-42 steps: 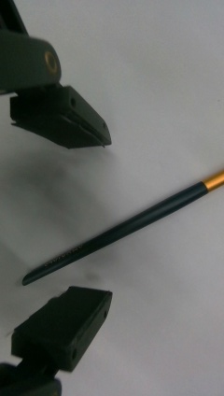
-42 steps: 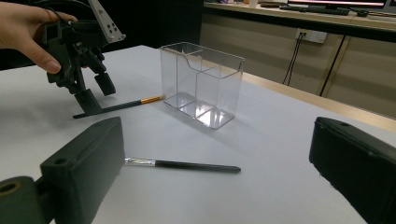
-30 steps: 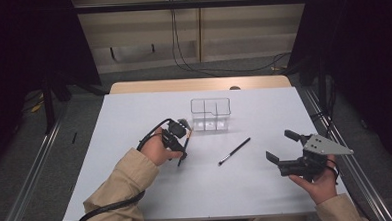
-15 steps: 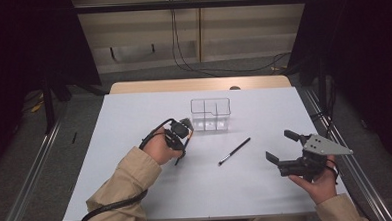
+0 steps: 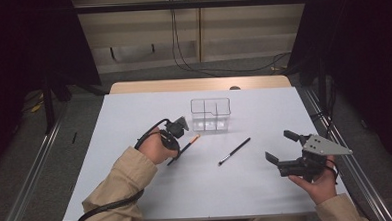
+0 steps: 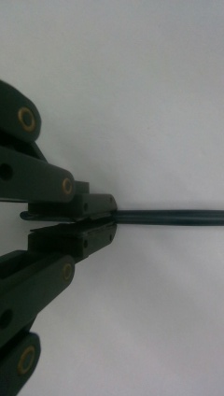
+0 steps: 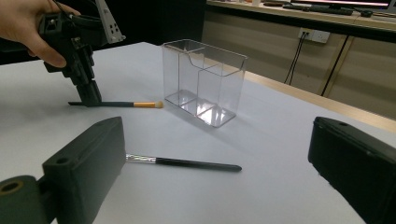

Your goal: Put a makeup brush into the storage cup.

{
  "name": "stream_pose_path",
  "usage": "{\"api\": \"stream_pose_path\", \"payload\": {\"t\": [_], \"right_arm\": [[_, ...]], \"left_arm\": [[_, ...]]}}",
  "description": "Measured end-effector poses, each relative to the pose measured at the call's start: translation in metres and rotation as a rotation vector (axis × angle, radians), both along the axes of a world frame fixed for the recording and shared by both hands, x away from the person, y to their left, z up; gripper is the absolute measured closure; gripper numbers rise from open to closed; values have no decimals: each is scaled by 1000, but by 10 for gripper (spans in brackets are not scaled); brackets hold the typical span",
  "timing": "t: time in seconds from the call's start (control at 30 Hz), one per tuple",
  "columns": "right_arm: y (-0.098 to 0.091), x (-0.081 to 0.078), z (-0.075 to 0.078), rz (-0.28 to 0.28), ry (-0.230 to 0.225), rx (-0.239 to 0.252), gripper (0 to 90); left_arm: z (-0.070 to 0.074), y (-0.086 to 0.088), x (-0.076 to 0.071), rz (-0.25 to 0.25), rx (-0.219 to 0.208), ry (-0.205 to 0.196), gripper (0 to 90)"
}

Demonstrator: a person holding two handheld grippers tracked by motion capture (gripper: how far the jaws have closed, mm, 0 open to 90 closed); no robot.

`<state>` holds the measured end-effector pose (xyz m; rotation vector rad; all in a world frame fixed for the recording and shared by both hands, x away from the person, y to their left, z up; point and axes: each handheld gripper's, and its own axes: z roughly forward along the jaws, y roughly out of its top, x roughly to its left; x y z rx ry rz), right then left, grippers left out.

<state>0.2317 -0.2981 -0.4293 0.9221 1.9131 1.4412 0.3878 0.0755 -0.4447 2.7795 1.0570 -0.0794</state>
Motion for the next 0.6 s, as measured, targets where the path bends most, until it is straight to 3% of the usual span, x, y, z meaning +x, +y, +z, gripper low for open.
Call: {"api": "stream_pose_path", "payload": {"t": [0.2, 0.6], "right_arm": [[1, 0, 0, 2, 1, -1, 36], [1, 1, 0, 5, -1, -2, 35]], "left_arm": [[-2, 2, 2, -5, -14, 10, 840], [-1, -5, -1, -28, 32, -7, 851]]}}
